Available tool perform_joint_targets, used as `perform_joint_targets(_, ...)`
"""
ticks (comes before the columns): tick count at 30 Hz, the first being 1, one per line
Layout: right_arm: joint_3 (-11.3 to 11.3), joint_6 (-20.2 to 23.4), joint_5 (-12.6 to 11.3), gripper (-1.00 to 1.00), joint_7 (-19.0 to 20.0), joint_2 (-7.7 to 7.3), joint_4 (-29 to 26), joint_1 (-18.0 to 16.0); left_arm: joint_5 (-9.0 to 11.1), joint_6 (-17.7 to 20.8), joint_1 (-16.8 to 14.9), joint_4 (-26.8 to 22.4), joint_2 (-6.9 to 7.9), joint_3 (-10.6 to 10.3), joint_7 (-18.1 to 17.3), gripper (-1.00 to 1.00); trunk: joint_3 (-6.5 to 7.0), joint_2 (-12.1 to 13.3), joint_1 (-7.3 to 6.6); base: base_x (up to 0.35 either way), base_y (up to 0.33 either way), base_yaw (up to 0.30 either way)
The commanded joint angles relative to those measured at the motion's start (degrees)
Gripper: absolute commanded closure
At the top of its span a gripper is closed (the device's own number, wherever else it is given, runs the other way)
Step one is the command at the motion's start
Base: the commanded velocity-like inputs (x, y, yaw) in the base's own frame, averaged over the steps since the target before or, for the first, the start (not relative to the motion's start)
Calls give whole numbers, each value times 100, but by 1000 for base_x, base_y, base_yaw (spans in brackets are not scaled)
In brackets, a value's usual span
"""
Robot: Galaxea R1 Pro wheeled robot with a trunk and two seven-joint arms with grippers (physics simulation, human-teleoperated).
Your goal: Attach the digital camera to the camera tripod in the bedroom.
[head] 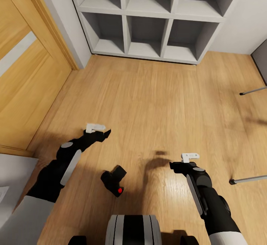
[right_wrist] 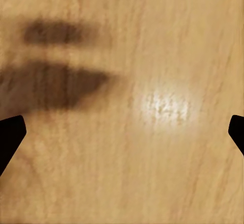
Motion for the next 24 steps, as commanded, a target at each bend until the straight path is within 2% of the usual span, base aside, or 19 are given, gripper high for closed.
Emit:
perform_joint_targets(1, 4, 30, 50, -100, 13, 3, -8, 0, -27, 161, -3, 441, 208, -256, -806, -100, -3, -1, -1, 0, 0, 0)
perform_joint_targets(3, 5, 30, 52, -100, 16, 3, -8, 2, -167, 189, -1, 534, 352, -309, -1297, -100, -3, -1, -1, 0, 0, 0)
perform_joint_targets(4, 6, 31, 52, -100, 19, 3, -7, 0, -382, 199, -1, 591, 529, -344, -1854, -100, -3, -1, -1, 0, 0, 0)
perform_joint_targets(7, 7, 35, 44, -100, 21, 4, -3, 1, -768, 200, -2, 605, 826, -343, -2679, -100, -3, -1, -1, 0, 0, 0)
perform_joint_targets(9, 5, 35, 26, -100, 19, 4, -1, 1, -1162, 196, -4, 556, 1134, -303, -3465, -100, -1, -1, -1, 0, 0, -24)
perform_joint_targets(12, 0, 37, 18, -100, 17, 4, 0, 1, -1322, 180, -3, 477, 1255, -200, -3744, -100, 8, -1, -1, 0, 0, -100)
perform_joint_targets(15, -5, 38, 13, -100, 16, 4, 0, 0, -1437, 168, -6, 401, 1331, 41, -3908, -100, 17, -1, -1, 0, 0, -182)
perform_joint_targets(17, -8, 38, 14, -100, 10, 4, 2, -1, -1492, 168, -5, 370, 1356, 333, -3979, -100, 23, -1, -1, 0, 0, -221)
perform_joint_targets(21, -9, 37, 11, -100, 7, 4, 7, 2, -1508, 168, -6, 369, 1363, 489, -3994, -100, 33, -1, -1, 0, 0, -236)
perform_joint_targets(24, -9, 31, 10, -100, 7, 4, 8, 0, -1513, 169, -4, 385, 1361, 543, -3865, -100, 35, -1, -1, 0, 0, -244)
